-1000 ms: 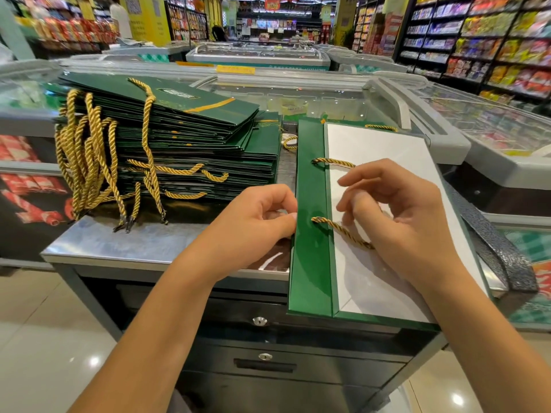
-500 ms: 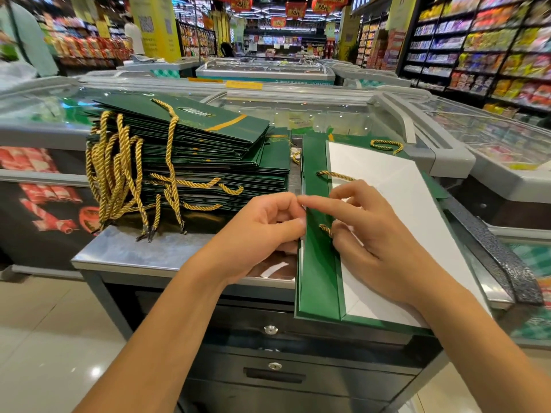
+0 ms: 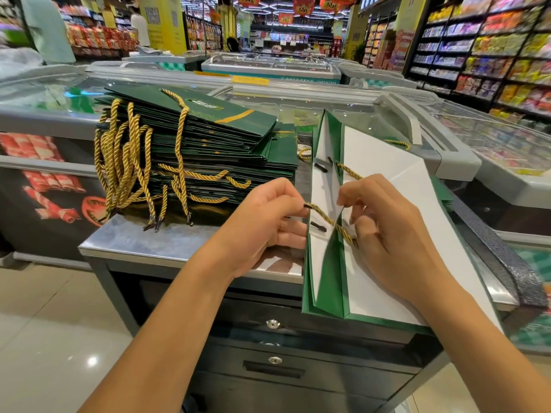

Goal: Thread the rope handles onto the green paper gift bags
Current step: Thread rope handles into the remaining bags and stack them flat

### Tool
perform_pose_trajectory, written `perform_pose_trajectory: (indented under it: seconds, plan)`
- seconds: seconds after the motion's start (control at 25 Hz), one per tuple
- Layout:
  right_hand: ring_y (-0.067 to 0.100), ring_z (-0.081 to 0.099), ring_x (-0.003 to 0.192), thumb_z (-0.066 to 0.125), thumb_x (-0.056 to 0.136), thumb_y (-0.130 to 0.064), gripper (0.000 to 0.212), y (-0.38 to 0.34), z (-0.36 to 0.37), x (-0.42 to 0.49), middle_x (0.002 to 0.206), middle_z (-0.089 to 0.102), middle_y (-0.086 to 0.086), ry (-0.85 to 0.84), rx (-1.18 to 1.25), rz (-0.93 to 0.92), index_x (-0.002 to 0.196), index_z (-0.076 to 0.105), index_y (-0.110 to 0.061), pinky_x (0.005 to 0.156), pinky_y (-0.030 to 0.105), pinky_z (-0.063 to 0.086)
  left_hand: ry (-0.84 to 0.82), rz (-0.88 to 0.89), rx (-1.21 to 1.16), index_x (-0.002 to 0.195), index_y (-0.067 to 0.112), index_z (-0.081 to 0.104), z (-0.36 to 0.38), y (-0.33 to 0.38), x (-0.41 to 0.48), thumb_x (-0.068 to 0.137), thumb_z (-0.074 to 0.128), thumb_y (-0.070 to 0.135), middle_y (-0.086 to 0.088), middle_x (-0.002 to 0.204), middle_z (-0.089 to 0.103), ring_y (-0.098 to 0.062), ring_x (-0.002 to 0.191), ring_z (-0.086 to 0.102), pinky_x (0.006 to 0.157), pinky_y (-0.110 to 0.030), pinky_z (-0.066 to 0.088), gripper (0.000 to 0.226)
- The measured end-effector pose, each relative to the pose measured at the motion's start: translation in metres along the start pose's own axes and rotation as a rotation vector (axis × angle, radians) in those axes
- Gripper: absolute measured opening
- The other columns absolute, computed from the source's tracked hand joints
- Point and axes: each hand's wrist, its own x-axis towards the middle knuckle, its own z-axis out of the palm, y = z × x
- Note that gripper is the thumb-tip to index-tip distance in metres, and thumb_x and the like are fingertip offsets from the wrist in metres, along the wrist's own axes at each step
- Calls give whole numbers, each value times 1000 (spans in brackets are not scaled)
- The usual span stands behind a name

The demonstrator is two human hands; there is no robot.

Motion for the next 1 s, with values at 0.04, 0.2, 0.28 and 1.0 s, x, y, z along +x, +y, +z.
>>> perform_pose_trajectory:
  seconds: [0.04,0.2,0.28,1.0]
  plan:
    - [-6,50,94,39,79,10,42,0,0,0,101,44,-24,-1,4,0,109,59,-14,77,9,39,16,-8,-31,80,9,42,-1,0,2,103,37,4,-7,69,66,-21,54,65,51,-27,55,24]
    - [-6,51,97,39,79,10,48,4,2,-1,105,49,-15,-20,22,-14,114,59,-17,80,8,39,22,-63,-109,79,12,45,-6,0,6,94,46,25,-21,87,69,-36,70,70,64,-38,62,20]
    - [0,53,94,39,78,10,56,5,1,-1,106,54,-10,-43,15,-40,121,59,-21,79,14,42,42,-90,-68,85,12,50,-7,-1,9,103,45,38,-19,86,67,-32,69,68,63,-35,61,31]
    - [23,65,65,72,82,-59,49,5,-43,18,67,69,5,-327,-159,737,77,68,-11,59,37,52,70,-72,107,97,-2,66,-4,-3,11,95,66,10,-21,91,74,-27,74,74,60,-32,61,13]
